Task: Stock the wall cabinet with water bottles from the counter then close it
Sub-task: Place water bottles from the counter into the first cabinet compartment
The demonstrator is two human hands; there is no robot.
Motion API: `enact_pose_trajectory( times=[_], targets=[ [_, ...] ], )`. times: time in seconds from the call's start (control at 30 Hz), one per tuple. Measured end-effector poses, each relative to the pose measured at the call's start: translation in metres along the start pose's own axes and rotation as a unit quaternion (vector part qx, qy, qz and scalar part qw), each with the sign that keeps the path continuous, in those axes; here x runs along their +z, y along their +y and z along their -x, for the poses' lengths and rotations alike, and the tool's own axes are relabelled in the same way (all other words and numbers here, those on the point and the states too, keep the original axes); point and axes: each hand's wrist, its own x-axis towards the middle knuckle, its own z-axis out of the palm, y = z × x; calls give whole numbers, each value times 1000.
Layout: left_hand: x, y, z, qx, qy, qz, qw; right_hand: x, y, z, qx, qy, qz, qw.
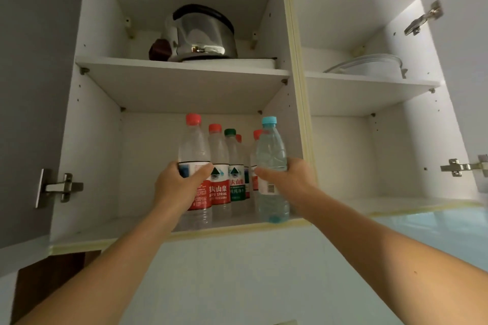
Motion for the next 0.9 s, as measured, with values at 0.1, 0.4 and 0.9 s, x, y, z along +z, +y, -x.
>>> enact_pose_trajectory(
  times=[0.1,0.4,0.9],
  targets=[
    [8,-13,-4,-15,-49,23,998,2,2,-5,-19,16,59,998],
    [31,-30,-11,-4,-76,45,996,2,30,-6,-134,37,213,967],
    [65,-25,-11,5,-117,-38,992,3,53,-10,-222,92,319,917]
  ],
)
